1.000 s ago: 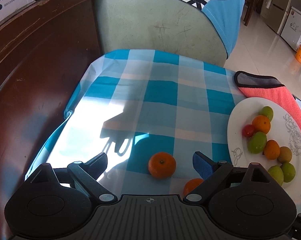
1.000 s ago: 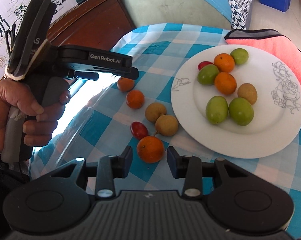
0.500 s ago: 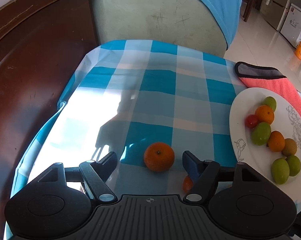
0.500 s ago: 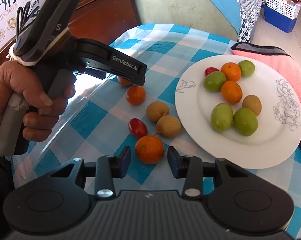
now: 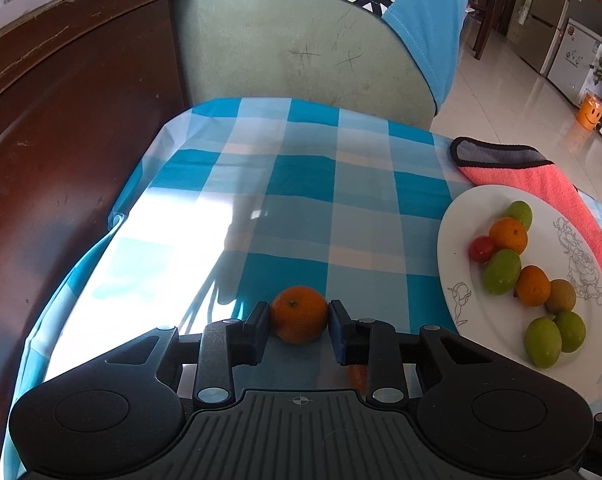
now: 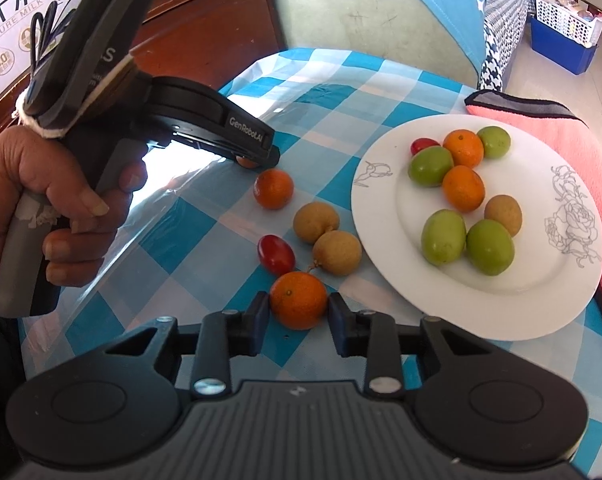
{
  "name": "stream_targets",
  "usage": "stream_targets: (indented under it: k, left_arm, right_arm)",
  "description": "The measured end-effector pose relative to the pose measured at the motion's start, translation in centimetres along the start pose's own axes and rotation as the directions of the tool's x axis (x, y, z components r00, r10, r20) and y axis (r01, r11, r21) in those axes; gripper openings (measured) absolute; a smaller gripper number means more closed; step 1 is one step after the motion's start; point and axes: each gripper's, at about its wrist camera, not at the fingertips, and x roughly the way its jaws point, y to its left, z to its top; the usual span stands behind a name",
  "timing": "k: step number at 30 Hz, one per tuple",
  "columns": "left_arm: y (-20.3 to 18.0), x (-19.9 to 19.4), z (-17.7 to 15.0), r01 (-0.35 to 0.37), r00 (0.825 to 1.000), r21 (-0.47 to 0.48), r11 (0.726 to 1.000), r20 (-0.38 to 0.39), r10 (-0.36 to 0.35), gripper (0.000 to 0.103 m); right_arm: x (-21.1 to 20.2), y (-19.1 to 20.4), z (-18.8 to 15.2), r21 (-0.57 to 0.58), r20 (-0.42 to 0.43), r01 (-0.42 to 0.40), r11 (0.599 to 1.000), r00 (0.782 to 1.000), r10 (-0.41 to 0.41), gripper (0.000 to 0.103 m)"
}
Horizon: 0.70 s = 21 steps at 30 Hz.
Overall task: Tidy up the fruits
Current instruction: 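Grasp a tangerine with the left tool while the right tool grasps another tangerine, then carry both tangerines onto the white plate and open both tools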
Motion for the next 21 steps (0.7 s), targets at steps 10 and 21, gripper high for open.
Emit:
stream_targets:
  k: [10,21]
  left_arm:
    - [-0.4,-2.6,0.5,0.021,0.997,0.009,1.000,0.077,-0.022,0.028]
    - [-0.9,-4.6,0.9,0.017,0.987,0.029,0.999,0.162,-0.022,0.028]
  right_arm:
    - [-1.1,-0.5,0.4,0.034,0.030,-0.031,0.999,0.999,0.030,0.032]
    - [-4.0,-2.5,2.3,0.108,0.139,-0.041,0.993,0.990,0.026,0.032]
